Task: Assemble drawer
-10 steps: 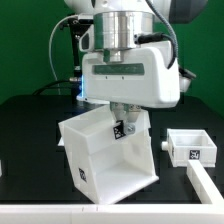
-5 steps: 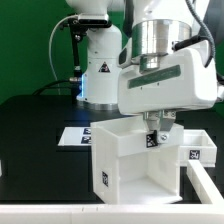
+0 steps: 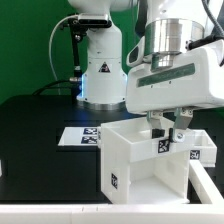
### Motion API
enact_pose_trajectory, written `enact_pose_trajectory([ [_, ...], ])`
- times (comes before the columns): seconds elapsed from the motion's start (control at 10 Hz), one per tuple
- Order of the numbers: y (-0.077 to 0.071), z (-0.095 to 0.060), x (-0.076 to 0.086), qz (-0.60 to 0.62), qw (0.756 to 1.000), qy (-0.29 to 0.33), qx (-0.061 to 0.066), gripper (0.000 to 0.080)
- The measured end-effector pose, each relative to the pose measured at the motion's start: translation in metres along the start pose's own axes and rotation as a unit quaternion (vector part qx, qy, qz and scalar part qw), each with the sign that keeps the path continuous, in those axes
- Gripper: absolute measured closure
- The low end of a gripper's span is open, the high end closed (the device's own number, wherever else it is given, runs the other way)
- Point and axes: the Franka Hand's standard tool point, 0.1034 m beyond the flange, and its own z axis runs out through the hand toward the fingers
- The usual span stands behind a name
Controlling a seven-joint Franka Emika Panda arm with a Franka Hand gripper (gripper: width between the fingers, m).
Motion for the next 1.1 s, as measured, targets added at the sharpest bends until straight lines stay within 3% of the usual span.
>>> enact_pose_trajectory([
  [0.1,-0.001,-0.006,0.007,-0.032,0.999,-0.013,-0.012,0.0336],
  [0.2,-0.007,-0.014,0.012,-0.047,0.999,-0.023,-0.016,0.0188],
  [0.4,-0.013,-0.031,0.027,-0.102,0.994,-0.034,-0.013,0.0162],
  [0.5,-0.018,-0.039,0.032,-0.106,0.994,-0.034,-0.004,0.0152],
  [0.8,-0.017,-0.035,0.027,-0.017,0.999,-0.034,-0.003,0.0150],
  [0.9,-0.015,-0.035,0.033,-0.039,0.999,-0.034,-0.003,0.0150],
  [1.1,-0.011,-0.033,0.063,-0.087,0.996,-0.029,0.001,0.0150],
])
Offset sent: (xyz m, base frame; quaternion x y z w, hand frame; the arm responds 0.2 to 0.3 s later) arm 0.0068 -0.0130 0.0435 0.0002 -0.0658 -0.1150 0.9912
